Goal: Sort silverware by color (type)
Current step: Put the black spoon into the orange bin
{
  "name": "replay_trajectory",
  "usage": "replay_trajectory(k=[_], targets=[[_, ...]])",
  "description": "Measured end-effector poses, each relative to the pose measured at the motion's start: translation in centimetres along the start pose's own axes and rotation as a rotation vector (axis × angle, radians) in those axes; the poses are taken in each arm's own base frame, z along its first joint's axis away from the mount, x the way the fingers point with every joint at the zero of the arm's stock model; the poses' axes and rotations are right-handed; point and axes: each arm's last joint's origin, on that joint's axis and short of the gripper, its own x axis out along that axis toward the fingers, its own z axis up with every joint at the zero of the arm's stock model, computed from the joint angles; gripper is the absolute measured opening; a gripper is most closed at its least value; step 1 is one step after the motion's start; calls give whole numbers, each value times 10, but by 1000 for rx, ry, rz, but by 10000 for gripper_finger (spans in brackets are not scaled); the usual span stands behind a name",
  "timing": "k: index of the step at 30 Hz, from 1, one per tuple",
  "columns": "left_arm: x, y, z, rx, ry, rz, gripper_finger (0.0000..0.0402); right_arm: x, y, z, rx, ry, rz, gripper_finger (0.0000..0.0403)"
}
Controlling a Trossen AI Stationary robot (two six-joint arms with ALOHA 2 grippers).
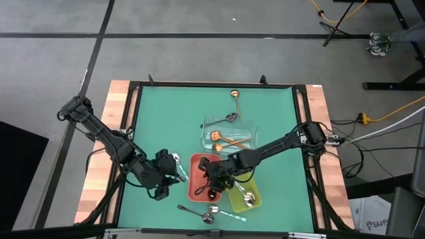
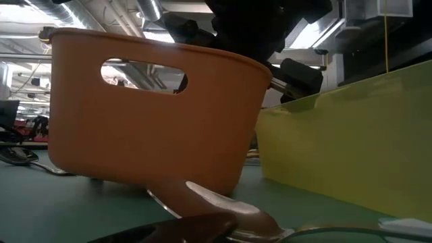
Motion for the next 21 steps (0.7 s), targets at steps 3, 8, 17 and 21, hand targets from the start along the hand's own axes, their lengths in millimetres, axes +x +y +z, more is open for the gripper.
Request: replay_trajectory(k=[3, 8, 17, 21], targets=[[0, 0, 0, 0, 1, -1, 111, -2, -3, 2, 0, 0, -2, 92], [0, 0, 0, 0, 1, -1, 111, -7, -12, 9, 1, -12, -17, 92], [2, 0, -1, 6, 2, 9, 111, -35, -32, 24, 64, 75, 85, 92], [7, -1, -2, 44, 15, 29, 111, -52, -40, 31, 127, 121, 130, 92]])
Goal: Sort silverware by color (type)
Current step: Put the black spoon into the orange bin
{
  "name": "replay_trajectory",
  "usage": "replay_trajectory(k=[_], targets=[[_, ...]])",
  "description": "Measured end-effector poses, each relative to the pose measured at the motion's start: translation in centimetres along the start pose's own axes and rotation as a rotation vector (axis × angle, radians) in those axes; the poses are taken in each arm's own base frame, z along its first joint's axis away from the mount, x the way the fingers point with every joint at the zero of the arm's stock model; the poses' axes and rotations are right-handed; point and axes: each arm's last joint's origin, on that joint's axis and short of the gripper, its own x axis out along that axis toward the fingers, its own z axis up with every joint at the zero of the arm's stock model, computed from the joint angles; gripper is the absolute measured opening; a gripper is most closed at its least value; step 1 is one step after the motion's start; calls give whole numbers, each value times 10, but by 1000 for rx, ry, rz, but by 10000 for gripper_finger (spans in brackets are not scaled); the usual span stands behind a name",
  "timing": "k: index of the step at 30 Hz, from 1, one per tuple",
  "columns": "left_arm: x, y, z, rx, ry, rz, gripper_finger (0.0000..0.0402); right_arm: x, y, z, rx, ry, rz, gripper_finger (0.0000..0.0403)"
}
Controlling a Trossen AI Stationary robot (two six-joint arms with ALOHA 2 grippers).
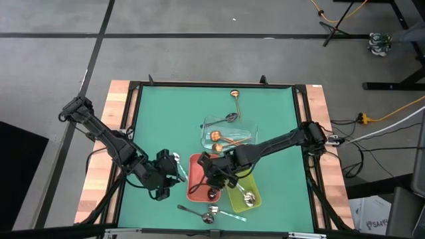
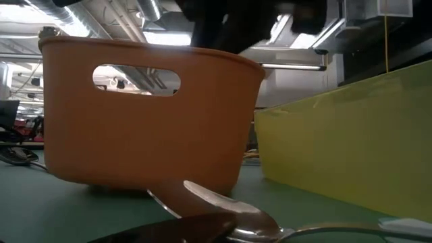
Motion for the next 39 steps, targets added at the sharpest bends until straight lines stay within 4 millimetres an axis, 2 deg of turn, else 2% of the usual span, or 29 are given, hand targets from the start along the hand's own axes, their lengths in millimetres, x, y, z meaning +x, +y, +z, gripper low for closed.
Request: replay_trajectory(k=[10, 17, 22, 33, 39], targets=[[30, 1, -15, 144, 141, 122, 111, -46, -3, 2, 172, 161, 128, 92], [51, 7, -28, 178, 317, 206, 111, -57, 4, -6, 274, 277, 203, 92], [67, 14, -28, 228, 406, 219, 111, -67, 11, -13, 332, 363, 249, 92], [103, 35, -26, 288, 602, 189, 111, -117, 18, -21, 463, 363, 215, 92], [116, 41, -29, 317, 650, 205, 111, -136, 34, -41, 533, 366, 150, 92]])
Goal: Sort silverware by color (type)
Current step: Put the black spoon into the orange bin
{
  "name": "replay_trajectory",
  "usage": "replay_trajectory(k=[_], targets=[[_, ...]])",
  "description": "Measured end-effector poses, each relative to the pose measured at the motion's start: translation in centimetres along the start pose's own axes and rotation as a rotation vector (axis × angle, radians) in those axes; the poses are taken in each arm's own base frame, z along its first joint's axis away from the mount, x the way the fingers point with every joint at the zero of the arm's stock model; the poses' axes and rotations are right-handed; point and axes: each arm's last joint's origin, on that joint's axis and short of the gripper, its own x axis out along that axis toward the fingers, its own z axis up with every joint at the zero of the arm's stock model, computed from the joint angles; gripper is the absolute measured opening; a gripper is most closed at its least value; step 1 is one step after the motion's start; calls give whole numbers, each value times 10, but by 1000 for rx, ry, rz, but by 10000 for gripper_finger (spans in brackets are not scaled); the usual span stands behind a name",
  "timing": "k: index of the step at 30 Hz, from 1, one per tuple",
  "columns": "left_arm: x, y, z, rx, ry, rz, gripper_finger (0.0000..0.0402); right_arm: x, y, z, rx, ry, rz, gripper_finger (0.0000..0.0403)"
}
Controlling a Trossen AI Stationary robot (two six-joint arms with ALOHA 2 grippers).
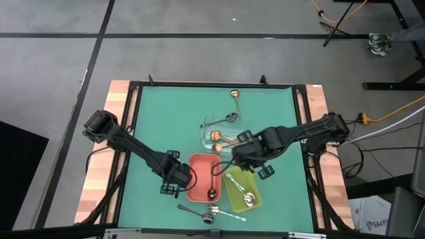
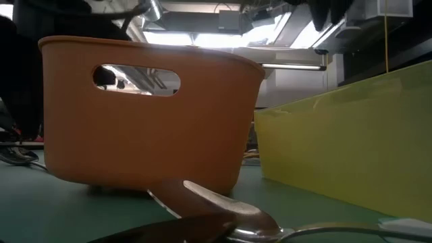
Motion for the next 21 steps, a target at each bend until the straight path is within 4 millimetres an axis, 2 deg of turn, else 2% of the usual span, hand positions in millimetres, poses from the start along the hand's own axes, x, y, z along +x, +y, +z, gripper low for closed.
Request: replay_trajectory(k=[6, 14, 21], targets=[[11, 2, 0, 6, 37, 17, 111, 5, 7, -42, 124, -3, -85, 92], [32, 9, -16, -11, 108, 60, 111, 9, 19, -99, 292, -37, -116, 92], [41, 11, -23, -18, 123, 38, 106, 12, 25, -131, 353, -160, -129, 92]])
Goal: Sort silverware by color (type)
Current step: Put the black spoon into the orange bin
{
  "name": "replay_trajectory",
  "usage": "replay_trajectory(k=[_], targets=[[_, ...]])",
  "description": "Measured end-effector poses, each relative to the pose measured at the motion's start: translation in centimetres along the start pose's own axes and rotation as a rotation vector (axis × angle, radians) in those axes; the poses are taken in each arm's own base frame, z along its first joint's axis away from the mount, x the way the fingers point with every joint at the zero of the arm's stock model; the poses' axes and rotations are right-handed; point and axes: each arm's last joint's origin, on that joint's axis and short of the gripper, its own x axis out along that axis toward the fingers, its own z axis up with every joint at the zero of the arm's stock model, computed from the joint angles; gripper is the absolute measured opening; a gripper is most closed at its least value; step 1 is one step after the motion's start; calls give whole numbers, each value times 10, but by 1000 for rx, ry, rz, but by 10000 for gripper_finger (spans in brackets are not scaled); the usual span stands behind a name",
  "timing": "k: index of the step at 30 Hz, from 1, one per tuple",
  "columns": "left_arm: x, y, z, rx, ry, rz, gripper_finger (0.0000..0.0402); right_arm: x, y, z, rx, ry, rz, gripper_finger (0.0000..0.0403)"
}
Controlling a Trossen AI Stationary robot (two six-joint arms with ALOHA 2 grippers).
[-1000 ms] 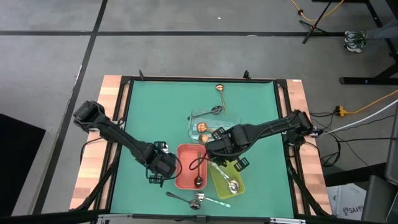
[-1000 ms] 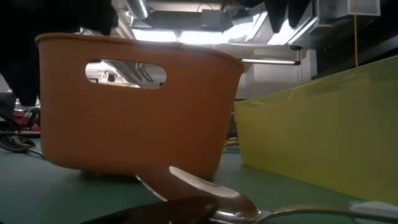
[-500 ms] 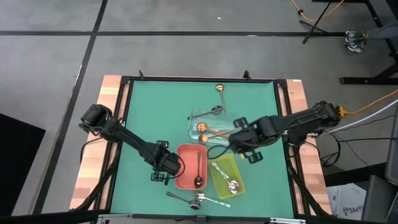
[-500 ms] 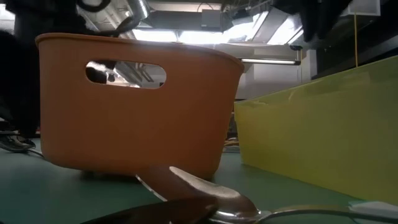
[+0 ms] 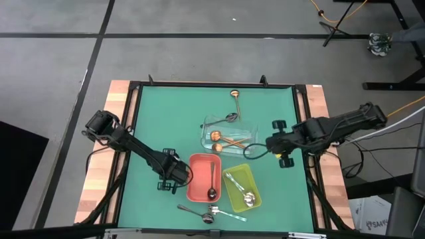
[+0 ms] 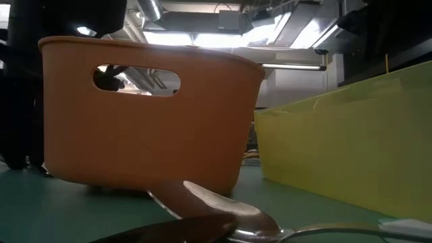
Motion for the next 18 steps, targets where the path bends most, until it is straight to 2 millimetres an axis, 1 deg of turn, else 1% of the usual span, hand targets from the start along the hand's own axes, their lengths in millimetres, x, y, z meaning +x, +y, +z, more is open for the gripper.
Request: replay_trajectory(k=[5, 11, 14, 18], targets=[[-1, 0, 0, -1, -4, -9, 67, 2, -1, -11, 29, -82, 8, 92], [-1, -1, 0, -2, -3, -14, 17, 13, 1, -9, 43, -161, 19, 92], [0, -1, 0, -1, -1, -16, 6, 22, 4, -7, 51, -205, 40, 92], [-2, -2, 1, -3, 12, -49, 7, 32, 6, -6, 53, -236, 72, 92]])
